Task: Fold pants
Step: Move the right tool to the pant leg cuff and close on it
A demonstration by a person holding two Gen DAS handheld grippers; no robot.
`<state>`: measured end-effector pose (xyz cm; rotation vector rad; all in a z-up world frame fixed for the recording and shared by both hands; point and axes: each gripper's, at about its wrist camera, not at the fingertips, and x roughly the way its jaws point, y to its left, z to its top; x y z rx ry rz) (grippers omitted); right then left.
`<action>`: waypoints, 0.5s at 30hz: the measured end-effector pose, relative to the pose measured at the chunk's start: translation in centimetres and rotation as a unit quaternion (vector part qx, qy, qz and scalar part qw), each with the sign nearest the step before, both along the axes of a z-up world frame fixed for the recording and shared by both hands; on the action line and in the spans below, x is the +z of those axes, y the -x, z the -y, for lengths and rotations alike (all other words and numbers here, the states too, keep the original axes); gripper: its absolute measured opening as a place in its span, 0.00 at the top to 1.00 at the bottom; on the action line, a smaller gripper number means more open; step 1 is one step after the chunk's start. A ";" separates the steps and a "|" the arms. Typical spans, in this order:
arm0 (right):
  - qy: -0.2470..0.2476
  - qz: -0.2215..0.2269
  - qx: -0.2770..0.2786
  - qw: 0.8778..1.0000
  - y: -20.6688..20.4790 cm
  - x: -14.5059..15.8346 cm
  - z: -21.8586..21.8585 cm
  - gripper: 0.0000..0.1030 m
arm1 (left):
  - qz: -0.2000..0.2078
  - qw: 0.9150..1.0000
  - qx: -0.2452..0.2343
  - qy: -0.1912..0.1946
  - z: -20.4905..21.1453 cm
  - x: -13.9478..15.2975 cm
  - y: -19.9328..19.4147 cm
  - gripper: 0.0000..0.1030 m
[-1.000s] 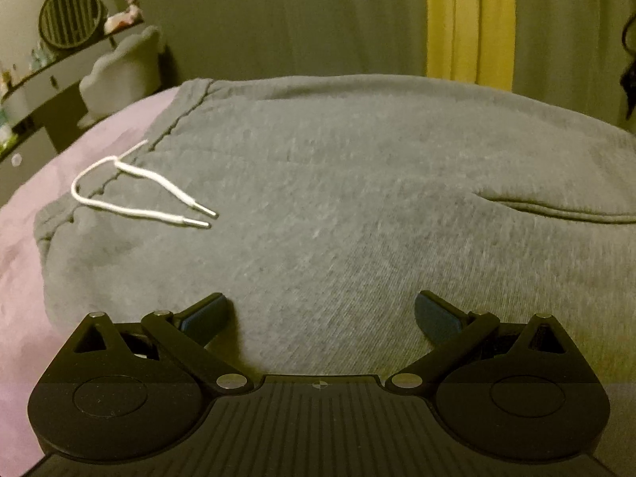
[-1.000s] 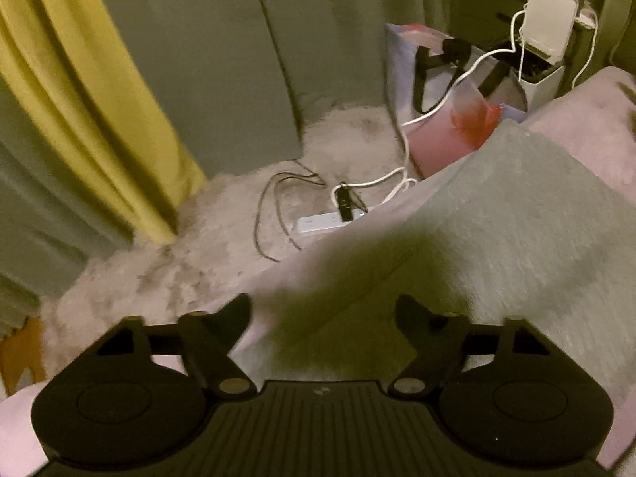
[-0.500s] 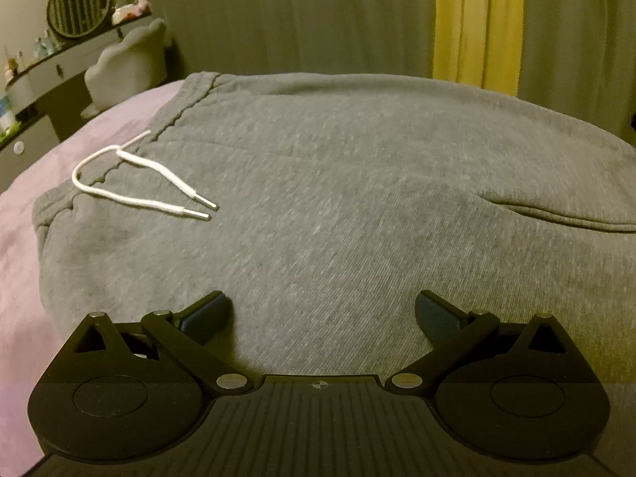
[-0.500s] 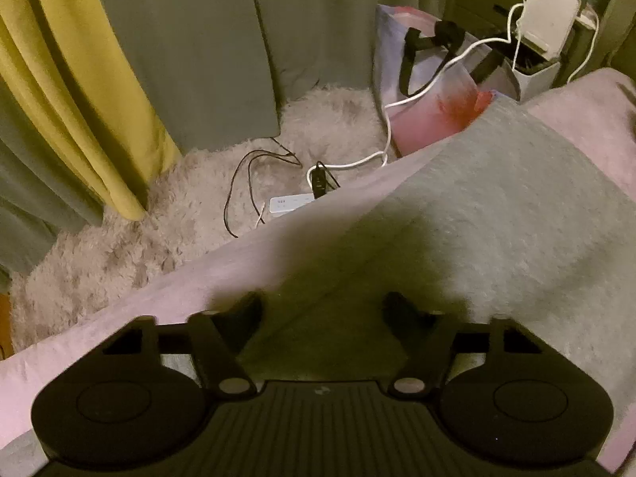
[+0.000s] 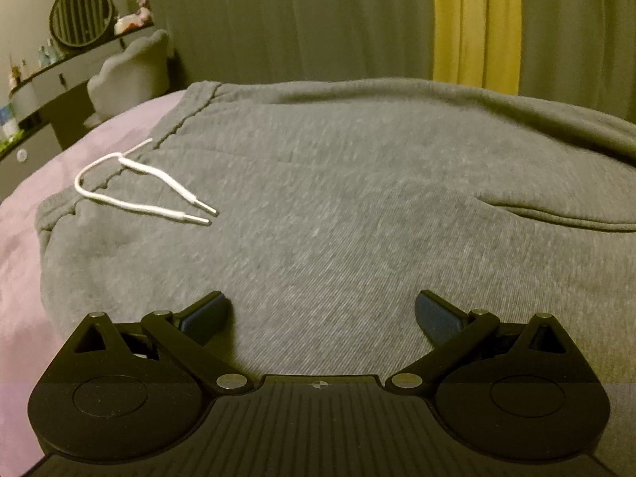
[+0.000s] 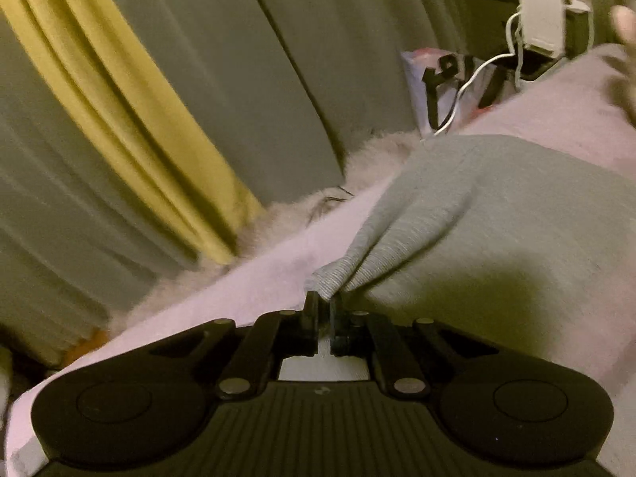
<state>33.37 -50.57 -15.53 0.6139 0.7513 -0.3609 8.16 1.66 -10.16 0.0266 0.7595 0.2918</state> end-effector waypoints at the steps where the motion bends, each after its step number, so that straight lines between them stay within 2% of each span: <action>1: 0.006 0.013 0.000 1.000 3.2 0.5 -0.3 0.97 | 0.000 1.000 0.000 0.002 0.0 0.0 0.0 0.00; 4: 0.035 0.000 -0.018 0.999 12.6 0.9 -1.7 1.00 | -0.001 1.000 -0.001 0.004 -0.1 0.1 0.0 0.00; 6: 0.019 -0.042 -0.023 0.999 16.7 -0.5 -1.3 1.00 | -0.001 1.000 -0.001 0.005 -0.1 0.1 0.1 0.00; 8: -0.012 -0.053 -0.033 0.998 18.2 -1.5 0.1 0.95 | -0.002 1.000 -0.002 0.007 0.0 0.2 0.1 0.00; 9: -0.017 -0.044 -0.030 0.998 18.1 -1.2 0.6 0.95 | -0.003 1.000 -0.002 0.009 0.0 0.2 0.2 0.00; 10: -0.007 -0.018 -0.031 0.999 17.7 -0.4 0.7 0.95 | -0.003 1.000 -0.003 0.012 -0.1 0.3 0.3 0.00; 11: 0.013 0.008 -0.030 0.999 17.1 0.6 0.5 0.91 | -0.004 1.000 -0.003 0.014 -0.1 0.3 0.4 0.00; 13: 0.032 0.046 -0.017 0.998 14.4 1.9 0.2 0.50 | -0.005 1.000 -0.002 0.016 0.0 0.4 0.5 0.00; 14: 0.029 0.042 -0.013 0.999 12.5 1.9 0.2 0.13 | -0.006 1.000 -0.001 0.015 0.0 0.4 0.5 0.00; 15: 0.021 0.036 -0.003 0.999 10.7 1.7 0.3 0.10 | -0.005 1.000 -0.002 0.012 0.1 0.4 0.6 0.00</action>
